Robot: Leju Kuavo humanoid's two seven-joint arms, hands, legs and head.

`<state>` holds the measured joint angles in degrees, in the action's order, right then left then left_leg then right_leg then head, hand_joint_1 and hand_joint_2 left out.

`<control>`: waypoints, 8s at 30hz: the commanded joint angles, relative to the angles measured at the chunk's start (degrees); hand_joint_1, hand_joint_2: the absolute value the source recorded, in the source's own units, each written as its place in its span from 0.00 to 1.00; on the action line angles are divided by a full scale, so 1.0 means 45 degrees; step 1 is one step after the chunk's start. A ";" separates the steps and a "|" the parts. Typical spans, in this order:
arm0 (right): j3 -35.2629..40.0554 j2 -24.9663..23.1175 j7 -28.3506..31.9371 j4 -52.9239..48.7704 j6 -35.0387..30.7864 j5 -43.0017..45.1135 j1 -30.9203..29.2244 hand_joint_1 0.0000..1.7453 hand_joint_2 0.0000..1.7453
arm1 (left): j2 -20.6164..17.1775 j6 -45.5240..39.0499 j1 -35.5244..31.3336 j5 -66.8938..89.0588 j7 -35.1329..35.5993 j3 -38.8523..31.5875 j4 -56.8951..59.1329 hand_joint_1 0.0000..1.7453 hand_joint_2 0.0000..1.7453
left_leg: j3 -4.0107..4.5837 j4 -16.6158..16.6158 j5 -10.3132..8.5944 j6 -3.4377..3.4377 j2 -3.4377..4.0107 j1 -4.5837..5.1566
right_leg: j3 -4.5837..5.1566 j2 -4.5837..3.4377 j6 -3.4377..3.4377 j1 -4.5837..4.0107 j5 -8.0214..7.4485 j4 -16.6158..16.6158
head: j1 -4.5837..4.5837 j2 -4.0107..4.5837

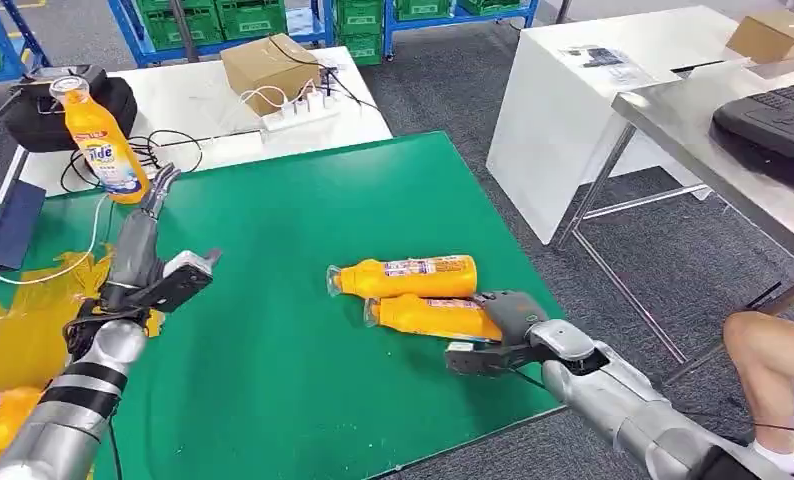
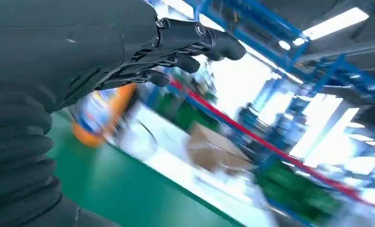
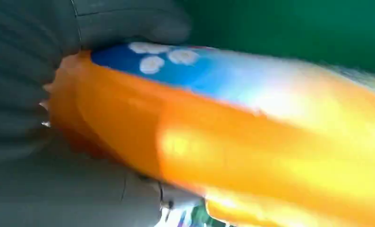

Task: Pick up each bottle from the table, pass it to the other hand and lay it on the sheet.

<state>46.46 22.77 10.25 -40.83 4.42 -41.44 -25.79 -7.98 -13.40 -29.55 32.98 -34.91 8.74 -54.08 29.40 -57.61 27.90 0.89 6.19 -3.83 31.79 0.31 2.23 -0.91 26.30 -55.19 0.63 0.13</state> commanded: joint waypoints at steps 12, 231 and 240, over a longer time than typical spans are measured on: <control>-0.4802 -0.6100 0.2461 -0.7089 0.0705 0.6335 0.2961 1.00 1.00 | 0.2342 0.9223 0.6598 -0.8762 0.1669 -0.2338 -0.7040 0.00 1.00 | 0.0712 -0.0104 -0.0290 0.0008 -0.0463 0.0285 | 0.0766 0.0301 0.0096 0.0221 -0.1002 -0.0154 | -0.0009 0.0000; -0.2711 -0.4798 0.1276 -0.6995 -0.0210 0.5639 0.0562 0.00 1.00 | -0.3168 -0.3410 0.5045 1.1655 0.4253 -0.3020 0.1324 1.00 1.00 | 0.0907 -0.0039 -0.0481 0.0057 -0.0611 0.0415 | 0.1009 0.0417 0.0022 0.0330 -0.1053 -0.0273 | -0.0005 0.0000; -0.2543 -0.4856 0.1310 -0.6592 -0.0080 0.5735 0.0276 0.00 1.00 | -0.3918 -0.1545 0.5062 1.0771 0.3190 -0.1561 0.1971 1.00 1.00 | 0.0949 -0.0068 -0.0477 0.0062 -0.0601 0.0407 | 0.1042 0.0426 0.0039 0.0321 -0.1053 -0.0288 | -0.0005 0.0000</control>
<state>33.59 -0.15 16.09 -72.83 3.10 -16.20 -20.91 -21.03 -28.69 -4.24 85.26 -15.80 -7.23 -56.76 33.95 -58.02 25.70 1.34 3.68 -2.08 36.65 2.40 2.44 0.43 21.48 -56.49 0.61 0.13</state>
